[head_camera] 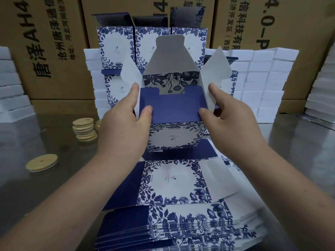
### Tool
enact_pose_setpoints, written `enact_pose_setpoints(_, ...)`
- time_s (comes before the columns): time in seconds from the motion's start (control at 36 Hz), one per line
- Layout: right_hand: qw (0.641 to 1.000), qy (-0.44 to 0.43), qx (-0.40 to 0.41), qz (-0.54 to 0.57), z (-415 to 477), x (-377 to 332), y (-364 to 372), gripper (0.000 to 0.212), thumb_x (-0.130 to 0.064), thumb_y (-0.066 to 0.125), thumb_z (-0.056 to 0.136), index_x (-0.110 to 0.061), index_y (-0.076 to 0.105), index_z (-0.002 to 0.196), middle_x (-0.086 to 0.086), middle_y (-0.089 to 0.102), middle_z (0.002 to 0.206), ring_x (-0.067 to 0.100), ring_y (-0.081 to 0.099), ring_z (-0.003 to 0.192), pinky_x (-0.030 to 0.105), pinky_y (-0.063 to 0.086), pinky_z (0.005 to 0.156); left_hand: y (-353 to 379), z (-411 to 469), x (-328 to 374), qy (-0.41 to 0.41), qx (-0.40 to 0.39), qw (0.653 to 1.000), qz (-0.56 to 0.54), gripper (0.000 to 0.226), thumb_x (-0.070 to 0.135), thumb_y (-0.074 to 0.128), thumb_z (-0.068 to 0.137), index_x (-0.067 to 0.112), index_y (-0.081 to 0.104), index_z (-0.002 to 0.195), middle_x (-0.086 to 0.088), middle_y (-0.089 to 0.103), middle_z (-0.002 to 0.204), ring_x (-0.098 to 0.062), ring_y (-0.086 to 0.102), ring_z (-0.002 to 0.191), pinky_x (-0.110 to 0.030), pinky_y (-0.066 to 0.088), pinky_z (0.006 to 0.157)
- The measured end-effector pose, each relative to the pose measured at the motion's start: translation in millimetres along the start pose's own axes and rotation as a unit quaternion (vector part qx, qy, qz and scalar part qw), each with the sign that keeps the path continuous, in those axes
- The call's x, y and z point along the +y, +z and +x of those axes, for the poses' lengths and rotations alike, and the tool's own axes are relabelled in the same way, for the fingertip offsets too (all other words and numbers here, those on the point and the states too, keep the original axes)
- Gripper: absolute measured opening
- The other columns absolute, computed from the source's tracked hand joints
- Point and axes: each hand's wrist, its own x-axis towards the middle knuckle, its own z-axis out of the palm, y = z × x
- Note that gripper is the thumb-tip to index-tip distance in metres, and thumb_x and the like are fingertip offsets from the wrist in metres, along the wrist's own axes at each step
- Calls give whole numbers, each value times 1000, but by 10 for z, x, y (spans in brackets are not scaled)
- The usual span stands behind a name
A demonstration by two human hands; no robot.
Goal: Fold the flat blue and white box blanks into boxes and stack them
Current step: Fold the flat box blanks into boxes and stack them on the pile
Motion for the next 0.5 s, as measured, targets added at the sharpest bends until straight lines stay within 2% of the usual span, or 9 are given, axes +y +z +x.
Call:
enact_pose_setpoints(0.06, 1000, -7, 1, 2, 1, 9, 7, 61, -26, 55, 92, -27, 31, 147, 3, 63, 88, 9, 50, 72, 27, 37, 69, -3, 12, 1, -1, 4, 1000, 7, 55, 26, 53, 93, 26, 34, 144, 3, 29, 56, -11, 33, 54, -28, 30, 53)
enact_pose_setpoints(0.14, 1000, -18, 11, 23, -8, 4, 16, 61, -27, 59, 87, -36, 36, 143, -21, 53, 84, 5, 55, 78, 29, 41, 73, -1, 12, 4, -9, 8, 1000, 8, 55, 25, 53, 92, 26, 34, 144, 2, 31, 56, -11, 35, 54, -28, 31, 54)
enact_pose_setpoints(0.19, 996, -26, 43, 75, -14, -32, 6, 52, -31, 55, 81, -42, 49, 131, -29, 54, 96, -4, 57, 88, 32, 48, 81, -1, 4, 13, -11, 9, 1000, 7, 56, 25, 54, 92, 26, 35, 144, 2, 32, 56, -11, 37, 54, -31, 33, 58)
enact_pose_setpoints(0.25, 986, -57, 95, 121, -21, -72, -13, 38, -29, 51, 79, -49, 51, 111, -18, 55, 115, 1, 55, 108, 36, 47, 94, -4, -8, 34, -7, 14, 1000, 8, 55, 25, 54, 91, 26, 36, 143, 4, 34, 56, -10, 39, 53, -30, 35, 63)
enact_pose_setpoints(0.31, 975, -99, 138, 143, -30, -103, -48, 31, -27, 51, 81, -50, 47, 102, -11, 50, 121, 8, 50, 120, 37, 44, 100, -4, -15, 50, -2, 21, 1000, 5, 55, 25, 55, 90, 25, 39, 142, 7, 35, 55, -10, 39, 52, -29, 34, 59)
enact_pose_setpoints(0.42, 955, -164, 173, 176, -29, -92, -101, 20, -23, 47, 84, -40, 52, 94, 1, 54, 119, 24, 54, 117, 49, 44, 97, -4, -37, 63, 9, 22, 1000, 1, 55, 24, 55, 89, 25, 40, 142, 7, 32, 55, -11, 34, 53, -31, 32, 60)
enact_pose_setpoints(0.5, 951, -171, 172, 190, -16, -85, -107, 19, -20, 46, 84, -35, 55, 91, 1, 56, 120, 21, 56, 116, 46, 45, 97, -2, -46, 70, 12, 20, 1000, 13, 56, 25, 55, 89, 24, 39, 142, 5, 31, 55, -12, 33, 53, -33, 32, 61)
